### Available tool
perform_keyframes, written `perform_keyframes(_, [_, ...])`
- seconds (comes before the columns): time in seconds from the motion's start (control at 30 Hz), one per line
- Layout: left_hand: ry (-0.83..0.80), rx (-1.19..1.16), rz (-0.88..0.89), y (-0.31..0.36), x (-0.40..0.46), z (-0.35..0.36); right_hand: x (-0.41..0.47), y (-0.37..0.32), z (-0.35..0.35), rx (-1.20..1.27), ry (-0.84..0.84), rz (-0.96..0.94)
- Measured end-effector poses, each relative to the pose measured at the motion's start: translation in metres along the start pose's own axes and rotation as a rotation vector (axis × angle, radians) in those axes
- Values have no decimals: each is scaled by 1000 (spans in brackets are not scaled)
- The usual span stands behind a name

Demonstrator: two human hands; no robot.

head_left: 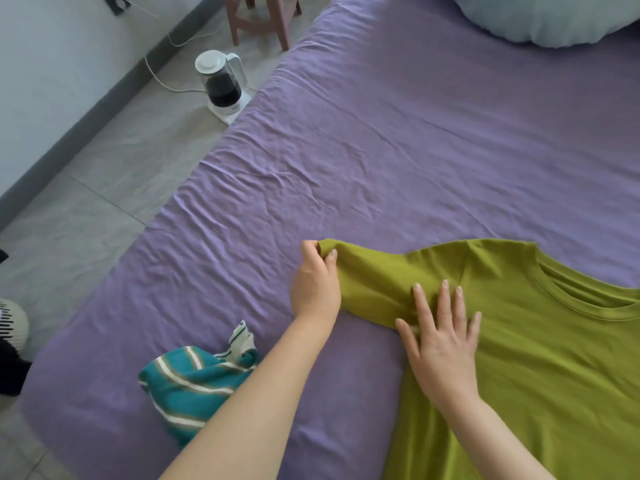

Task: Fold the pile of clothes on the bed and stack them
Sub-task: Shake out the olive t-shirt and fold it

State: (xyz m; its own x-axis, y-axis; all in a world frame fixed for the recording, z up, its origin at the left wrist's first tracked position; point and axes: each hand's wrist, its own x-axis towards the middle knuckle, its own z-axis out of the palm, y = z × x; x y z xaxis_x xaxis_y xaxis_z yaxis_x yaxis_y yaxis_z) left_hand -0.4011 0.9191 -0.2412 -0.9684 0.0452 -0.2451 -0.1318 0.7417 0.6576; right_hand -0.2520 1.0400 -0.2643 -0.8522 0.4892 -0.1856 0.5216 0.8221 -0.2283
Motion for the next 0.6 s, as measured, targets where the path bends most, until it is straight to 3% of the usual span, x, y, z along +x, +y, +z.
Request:
perform_keyframes(0.13, [14, 267, 62, -7, 27, 5, 2, 2, 15, -3, -130, 228])
perform_keyframes(0.3, [-26, 524, 100, -25, 24, 11, 5, 5, 15, -89, -186, 148])
perform_keyframes(0.47, [114, 17, -158, -24, -24, 10, -44, 25, 5, -115, -202, 52])
perform_keyframes(0.53, [83, -13, -289, -28, -59, 9, -77, 33, 1, -124, -218, 77])
perform_keyframes(0.6, [-54, 64, -313, -32, -107, 11, -111, 40, -3, -102, -196, 114])
